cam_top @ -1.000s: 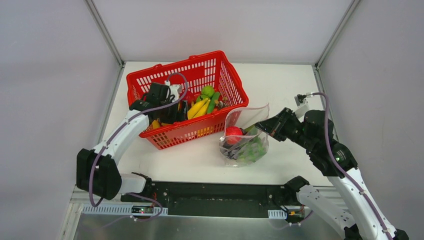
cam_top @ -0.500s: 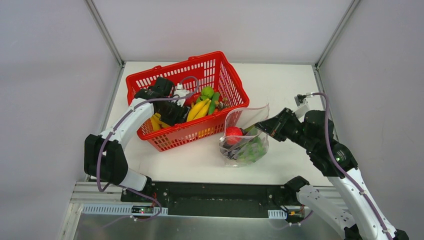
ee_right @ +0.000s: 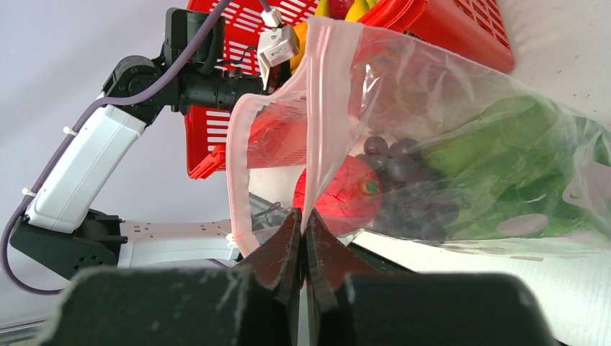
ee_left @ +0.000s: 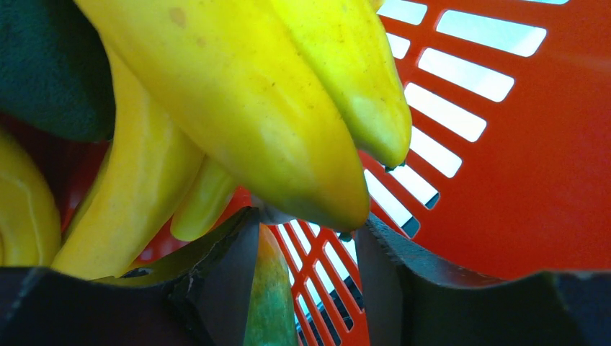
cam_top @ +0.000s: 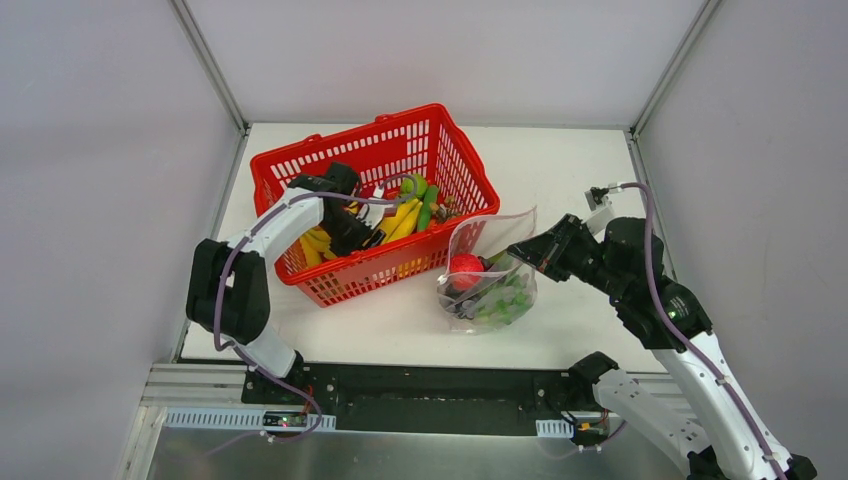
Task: Place the food in the zip-top bag and seal the zipper
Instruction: Pick up the fake vegetable from the bin.
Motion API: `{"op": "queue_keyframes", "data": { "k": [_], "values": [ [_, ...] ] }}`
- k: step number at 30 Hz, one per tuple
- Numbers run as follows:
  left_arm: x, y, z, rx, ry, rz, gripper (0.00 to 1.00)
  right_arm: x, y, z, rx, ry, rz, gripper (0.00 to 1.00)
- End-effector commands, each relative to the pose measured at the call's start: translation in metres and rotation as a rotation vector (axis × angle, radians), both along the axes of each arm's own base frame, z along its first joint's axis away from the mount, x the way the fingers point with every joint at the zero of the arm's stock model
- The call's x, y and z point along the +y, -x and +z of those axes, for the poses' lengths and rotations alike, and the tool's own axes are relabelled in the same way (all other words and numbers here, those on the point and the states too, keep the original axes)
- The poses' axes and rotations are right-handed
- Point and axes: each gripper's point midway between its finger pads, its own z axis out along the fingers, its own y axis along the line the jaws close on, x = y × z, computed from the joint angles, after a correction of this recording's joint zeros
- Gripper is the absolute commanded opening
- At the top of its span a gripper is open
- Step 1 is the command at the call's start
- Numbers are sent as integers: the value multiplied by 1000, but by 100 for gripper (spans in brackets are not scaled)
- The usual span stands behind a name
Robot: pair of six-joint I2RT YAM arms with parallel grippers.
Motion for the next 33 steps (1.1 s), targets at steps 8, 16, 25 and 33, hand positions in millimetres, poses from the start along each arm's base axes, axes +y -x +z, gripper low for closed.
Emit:
{"op": "queue_keyframes", "data": {
  "k": [8,16,25,33],
  "values": [
    [-11,4,-10,-21,27,-20,42,1,-1,12,-46,-31,3,5],
    [-8,-7,-16,-115,-6,32,39,2,-2,9,-36,-30,4,5],
    [-9,-5,5,-150,-7,47,6,2,-2,10,-37,-37,-1,5],
    [-7,-12,60,-335,43,115,0,0,0,15,-48,-39,-5,5]
  ]
}}
